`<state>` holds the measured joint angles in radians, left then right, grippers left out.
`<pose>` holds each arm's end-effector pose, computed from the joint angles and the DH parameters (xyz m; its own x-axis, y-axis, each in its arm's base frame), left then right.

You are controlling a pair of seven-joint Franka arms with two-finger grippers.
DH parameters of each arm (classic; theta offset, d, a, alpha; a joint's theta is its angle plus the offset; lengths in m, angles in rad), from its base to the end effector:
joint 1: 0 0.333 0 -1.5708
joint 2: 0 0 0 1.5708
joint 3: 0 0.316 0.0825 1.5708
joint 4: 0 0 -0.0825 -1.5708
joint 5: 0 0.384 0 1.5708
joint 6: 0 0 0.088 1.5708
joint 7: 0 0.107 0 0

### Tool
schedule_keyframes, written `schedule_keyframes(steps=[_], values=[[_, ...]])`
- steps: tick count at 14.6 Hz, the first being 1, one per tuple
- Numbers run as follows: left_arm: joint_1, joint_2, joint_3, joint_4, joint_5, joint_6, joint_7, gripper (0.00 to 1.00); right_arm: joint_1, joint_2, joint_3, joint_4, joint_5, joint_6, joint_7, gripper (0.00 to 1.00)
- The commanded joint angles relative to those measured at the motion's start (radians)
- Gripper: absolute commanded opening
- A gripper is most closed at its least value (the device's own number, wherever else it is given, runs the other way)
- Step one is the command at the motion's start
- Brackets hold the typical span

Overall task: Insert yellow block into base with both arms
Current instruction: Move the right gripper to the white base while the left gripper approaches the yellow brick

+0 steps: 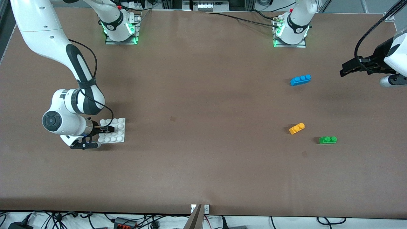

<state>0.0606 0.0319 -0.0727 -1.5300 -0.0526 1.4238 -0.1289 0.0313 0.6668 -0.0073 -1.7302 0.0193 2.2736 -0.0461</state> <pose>0.5481 -0.0122 0.6142 0.9837 0.1085 -0.1433 0.1149 -0.9927 0.0368 0.6551 0.0166 0.1868 0.9907 0.0584 -0.1226 0.0571 -0.9983 -0.0142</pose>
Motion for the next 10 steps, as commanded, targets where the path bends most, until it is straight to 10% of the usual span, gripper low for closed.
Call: schedule_keyframes(steps=[1,10], values=[[0.002,-0.006,-0.009,-0.004,-0.02,0.003,0.012,1.0,-0.001,0.02,0.003,0.003,0.007,0.014,0.0,0.53],[-0.018,0.058,-0.015,-0.006,-0.021,-0.026,0.029,1.0,-0.007,0.022,0.003,0.004,0.007,0.01,-0.015,0.52]])
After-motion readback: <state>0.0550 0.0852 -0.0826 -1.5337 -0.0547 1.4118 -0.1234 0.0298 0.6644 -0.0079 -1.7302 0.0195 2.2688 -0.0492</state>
